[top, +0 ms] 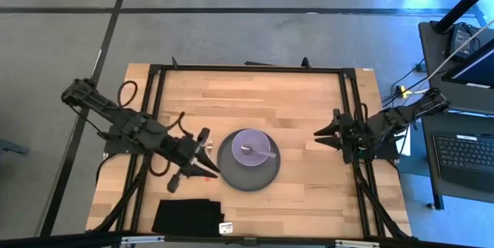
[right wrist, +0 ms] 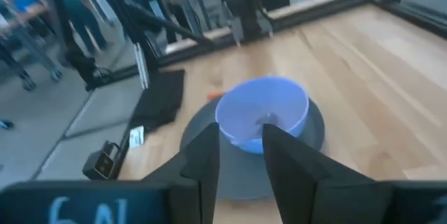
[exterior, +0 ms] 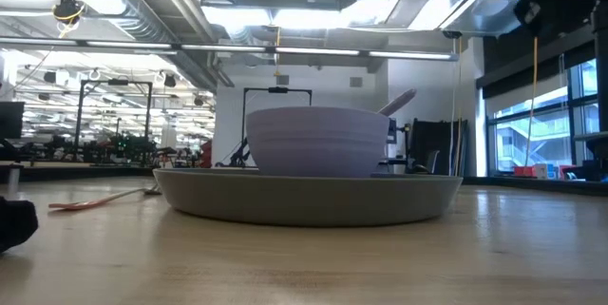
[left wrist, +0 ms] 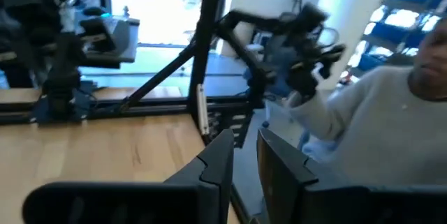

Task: Set table place
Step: Return to Home Position

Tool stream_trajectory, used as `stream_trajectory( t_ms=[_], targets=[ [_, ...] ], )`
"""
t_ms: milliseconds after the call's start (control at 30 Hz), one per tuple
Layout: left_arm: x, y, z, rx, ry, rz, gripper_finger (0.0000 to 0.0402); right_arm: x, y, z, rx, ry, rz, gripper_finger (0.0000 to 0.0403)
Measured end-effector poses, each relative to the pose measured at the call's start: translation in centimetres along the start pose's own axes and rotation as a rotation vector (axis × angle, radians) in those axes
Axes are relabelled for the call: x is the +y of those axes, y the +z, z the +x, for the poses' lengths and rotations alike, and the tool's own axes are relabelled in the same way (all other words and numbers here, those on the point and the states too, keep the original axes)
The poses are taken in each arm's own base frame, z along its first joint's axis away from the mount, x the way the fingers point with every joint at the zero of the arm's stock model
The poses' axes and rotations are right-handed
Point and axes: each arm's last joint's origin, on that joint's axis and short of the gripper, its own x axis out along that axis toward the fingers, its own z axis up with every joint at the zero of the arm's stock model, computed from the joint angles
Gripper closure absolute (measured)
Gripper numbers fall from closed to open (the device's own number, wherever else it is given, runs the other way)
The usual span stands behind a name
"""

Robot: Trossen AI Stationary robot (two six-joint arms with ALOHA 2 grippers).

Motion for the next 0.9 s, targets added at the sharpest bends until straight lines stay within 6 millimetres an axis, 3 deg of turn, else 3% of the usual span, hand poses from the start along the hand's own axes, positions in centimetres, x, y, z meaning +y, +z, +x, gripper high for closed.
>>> stream_trajectory(
  t_ms=[167, 300, 367, 433, 533, 767, 900],
  targets=[
    [-0.9, 2.2, -2.9, -0.144, -0.275, 0.075, 0.0335, -0.9, -0.7, -1.5, -0.099, 0.047, 0.021, 0.029],
    [-0.8, 0.4, -2.5, -0.228, -0.631, 0.303, 0.0331, -1.5, -1.2, -2.2, -0.141, 0.066, 0.011, 0.029],
    [0.2, -2.0, -1.5, -0.198, -0.622, 0.266, 0.0329, -1.7, -1.7, -2.2, -0.138, 0.069, 0.035, 0.029],
    [1.7, -4.6, -0.6, -0.179, -0.503, 0.156, 0.0327, -1.8, -2.3, -1.9, -0.119, 0.085, 0.053, 0.029],
    [4.1, -7.2, -0.5, -0.219, -0.405, 0.047, 0.0325, -2.0, -3.4, -1.3, -0.082, 0.091, 0.054, 0.029],
    [8.0, -8.0, -3.9, -0.356, -0.536, 0.031, 0.0334, -2.0, -3.8, -0.9, -0.117, 0.103, 0.019, 0.029],
    [8.2, -8.6, -5.2, -0.333, -0.501, -0.04, 0.0341, -1.8, -2.9, -1.3, -0.154, 0.099, -0.046, 0.029]
  ],
)
